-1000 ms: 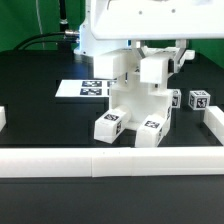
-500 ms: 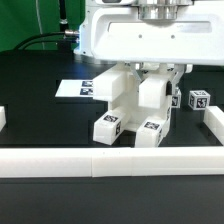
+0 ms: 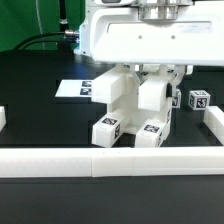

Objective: Assemble chair

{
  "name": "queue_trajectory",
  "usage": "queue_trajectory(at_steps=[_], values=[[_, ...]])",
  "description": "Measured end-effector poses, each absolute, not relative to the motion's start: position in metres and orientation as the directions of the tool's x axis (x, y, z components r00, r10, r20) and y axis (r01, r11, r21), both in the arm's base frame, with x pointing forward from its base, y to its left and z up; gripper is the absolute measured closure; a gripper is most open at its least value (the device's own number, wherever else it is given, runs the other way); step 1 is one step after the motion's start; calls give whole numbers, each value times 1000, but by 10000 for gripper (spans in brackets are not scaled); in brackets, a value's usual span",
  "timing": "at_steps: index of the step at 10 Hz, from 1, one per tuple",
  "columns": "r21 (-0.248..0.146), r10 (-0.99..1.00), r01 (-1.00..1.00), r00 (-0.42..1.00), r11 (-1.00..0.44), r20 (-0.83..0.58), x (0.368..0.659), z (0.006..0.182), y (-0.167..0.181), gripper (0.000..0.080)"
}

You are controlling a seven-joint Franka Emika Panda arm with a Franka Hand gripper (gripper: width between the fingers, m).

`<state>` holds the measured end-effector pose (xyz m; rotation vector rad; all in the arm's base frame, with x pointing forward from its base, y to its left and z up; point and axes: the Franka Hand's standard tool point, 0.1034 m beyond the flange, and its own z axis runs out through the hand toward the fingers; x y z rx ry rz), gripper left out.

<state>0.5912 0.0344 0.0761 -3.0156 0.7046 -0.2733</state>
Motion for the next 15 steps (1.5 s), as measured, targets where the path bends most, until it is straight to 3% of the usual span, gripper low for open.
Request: queue_trajectory(at_steps=[2, 4, 7, 8, 12, 13, 15], values=[[-71, -442, -437, 882, -897, 162, 591, 76, 34, 515], [-68, -439, -434, 884, -898, 159, 590, 73, 36, 202], [-70, -438, -433, 885, -899, 159, 591, 75, 38, 154], [-75, -441, -434, 885, -898, 150, 592, 83, 38, 154], [-116, -390, -377, 911, -919, 130, 588, 157, 32, 151], [-123, -358, -343, 924, -931, 136, 580, 166, 31, 151], [-122, -367, -352, 921, -928, 132, 578, 166, 38, 151]])
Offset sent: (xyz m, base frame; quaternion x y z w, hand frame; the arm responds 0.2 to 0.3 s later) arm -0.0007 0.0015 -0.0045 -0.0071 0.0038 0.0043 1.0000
